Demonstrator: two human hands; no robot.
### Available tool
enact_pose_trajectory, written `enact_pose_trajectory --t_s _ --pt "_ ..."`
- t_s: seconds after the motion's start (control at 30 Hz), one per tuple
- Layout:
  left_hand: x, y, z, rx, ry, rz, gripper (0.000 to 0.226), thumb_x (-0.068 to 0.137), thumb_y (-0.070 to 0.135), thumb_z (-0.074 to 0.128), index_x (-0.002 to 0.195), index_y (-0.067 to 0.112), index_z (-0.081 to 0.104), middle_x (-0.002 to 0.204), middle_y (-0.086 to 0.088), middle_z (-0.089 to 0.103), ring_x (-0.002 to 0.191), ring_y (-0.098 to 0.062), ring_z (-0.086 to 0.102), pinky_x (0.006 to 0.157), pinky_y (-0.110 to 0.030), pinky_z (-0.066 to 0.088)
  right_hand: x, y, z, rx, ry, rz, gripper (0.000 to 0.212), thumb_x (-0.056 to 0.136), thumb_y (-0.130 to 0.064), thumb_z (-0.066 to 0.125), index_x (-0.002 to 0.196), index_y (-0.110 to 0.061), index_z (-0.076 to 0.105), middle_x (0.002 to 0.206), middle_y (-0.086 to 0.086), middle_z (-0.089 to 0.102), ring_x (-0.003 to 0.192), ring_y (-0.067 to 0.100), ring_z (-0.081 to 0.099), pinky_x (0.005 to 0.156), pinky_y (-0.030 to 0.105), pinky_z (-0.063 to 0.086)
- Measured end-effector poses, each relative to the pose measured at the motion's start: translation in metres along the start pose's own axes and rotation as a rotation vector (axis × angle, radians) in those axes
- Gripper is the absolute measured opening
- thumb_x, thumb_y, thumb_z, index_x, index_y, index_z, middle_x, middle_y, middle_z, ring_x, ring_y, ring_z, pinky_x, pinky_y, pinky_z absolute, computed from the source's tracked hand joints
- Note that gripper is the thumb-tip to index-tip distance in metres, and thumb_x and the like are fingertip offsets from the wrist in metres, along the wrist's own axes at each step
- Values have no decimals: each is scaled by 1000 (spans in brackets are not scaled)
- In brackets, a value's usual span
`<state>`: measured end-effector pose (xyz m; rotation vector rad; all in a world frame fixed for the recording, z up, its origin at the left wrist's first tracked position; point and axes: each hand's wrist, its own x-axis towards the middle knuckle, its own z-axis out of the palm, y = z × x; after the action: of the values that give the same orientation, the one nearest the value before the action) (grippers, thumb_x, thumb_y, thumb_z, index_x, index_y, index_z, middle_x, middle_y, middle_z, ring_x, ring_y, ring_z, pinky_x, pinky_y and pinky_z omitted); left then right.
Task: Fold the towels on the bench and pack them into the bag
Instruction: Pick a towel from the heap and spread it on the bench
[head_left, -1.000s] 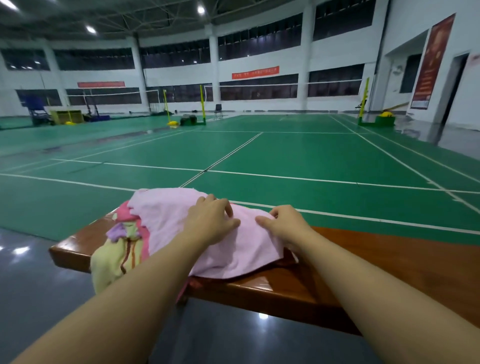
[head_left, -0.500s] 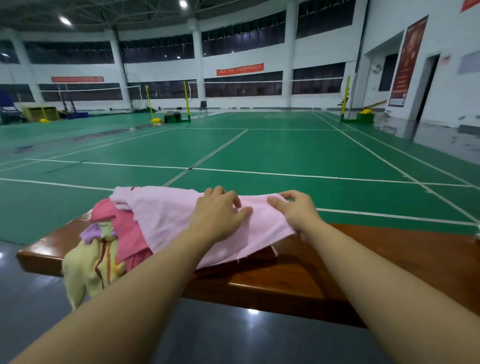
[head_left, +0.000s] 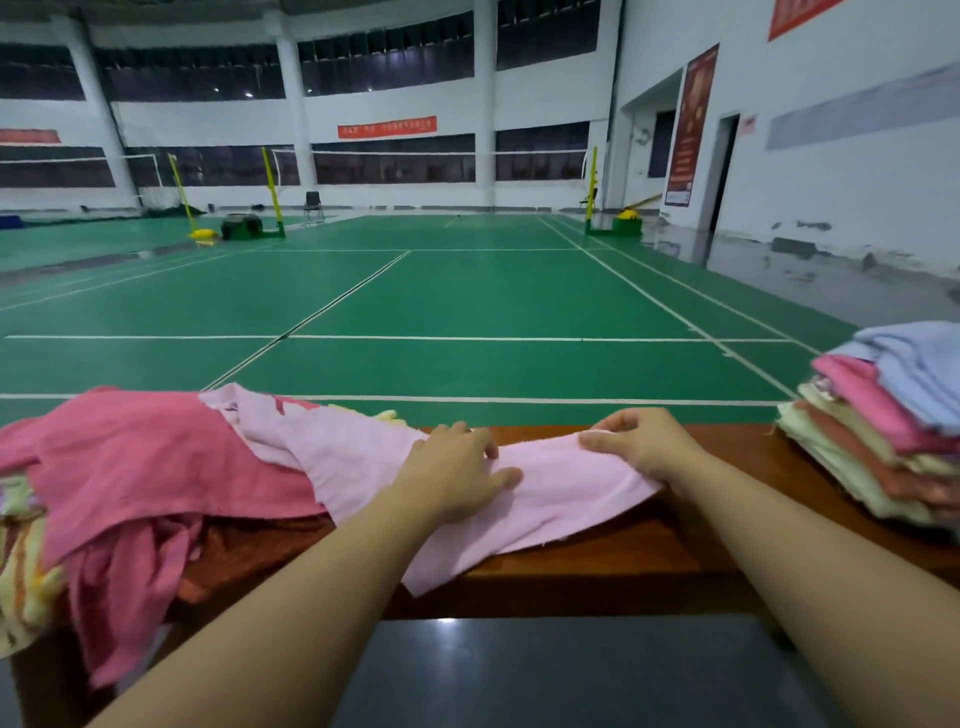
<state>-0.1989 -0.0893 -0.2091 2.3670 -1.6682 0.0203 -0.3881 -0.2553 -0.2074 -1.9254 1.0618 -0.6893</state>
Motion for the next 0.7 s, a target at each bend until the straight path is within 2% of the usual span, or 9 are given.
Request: enact_pose_trajectory --t_s 0.1,0.17,0.23,0.33,0.43,0.5,0.6,0.67,0.7 --pt "3 14 15 -3 -33 92 59 89 66 54 136 30 52 144 -3 48 132 -25 43 112 -42 35 -4 17 -20 -15 42 29 27 76 -31 88 91 -10 77 89 3 75 80 15 63 66 22 45" --pt "5 22 22 0 -15 147 64 90 65 55 143 31 47 148 -1 44 136 -24 37 115 -41 30 -7 25 -34 -20 70 66 30 76 -36 87 90 -12 76 89 0 73 81 13 62 66 22 44" --pt "8 29 26 -17 62 180 61 90 62 58 142 34 47 142 2 46 133 -22 36 111 -39 29 -10 32 -46 13 74 108 33 77 -40 86 91 -12 77 92 0 72 85 13 61 67 26 44" --pt "14 39 27 -69 178 210 49 87 48 67 133 34 55 129 2 51 122 -22 41 101 -34 33 -18 35 -58 169 14 180 33 78 -42 83 94 -13 79 93 5 76 93 26 68 78 34 52" --pt "20 45 25 -259 3 196 50 83 30 70 131 32 57 132 1 52 123 -20 45 105 -31 36 -22 32 -60 425 -24 192 36 77 -35 83 99 -7 77 92 9 78 92 29 72 82 36 55" --pt "25 49 22 -342 -137 192 51 81 38 73 129 34 57 134 4 54 118 -16 52 106 -35 42 -22 30 -57 579 -10 172 43 70 -36 84 99 -6 74 91 12 77 82 26 69 80 37 55" --pt "32 56 14 -365 -156 179 38 91 62 60 111 30 68 118 7 67 101 -15 61 96 -36 49 -20 25 -57 683 -34 136 48 70 -32 83 108 -6 70 98 16 74 82 25 69 76 36 57" --pt "36 60 9 -401 -154 138 41 99 59 49 111 25 69 114 4 71 98 -18 64 95 -37 51 -20 24 -58 675 -58 119 42 72 -26 83 108 -7 70 99 15 74 82 24 69 76 36 57" --pt "37 60 9 -382 -173 128 37 100 55 50 115 25 67 117 4 70 101 -18 64 96 -37 50 -21 24 -58 647 -67 109 38 74 -21 83 108 -7 71 100 15 75 82 23 70 76 35 58"
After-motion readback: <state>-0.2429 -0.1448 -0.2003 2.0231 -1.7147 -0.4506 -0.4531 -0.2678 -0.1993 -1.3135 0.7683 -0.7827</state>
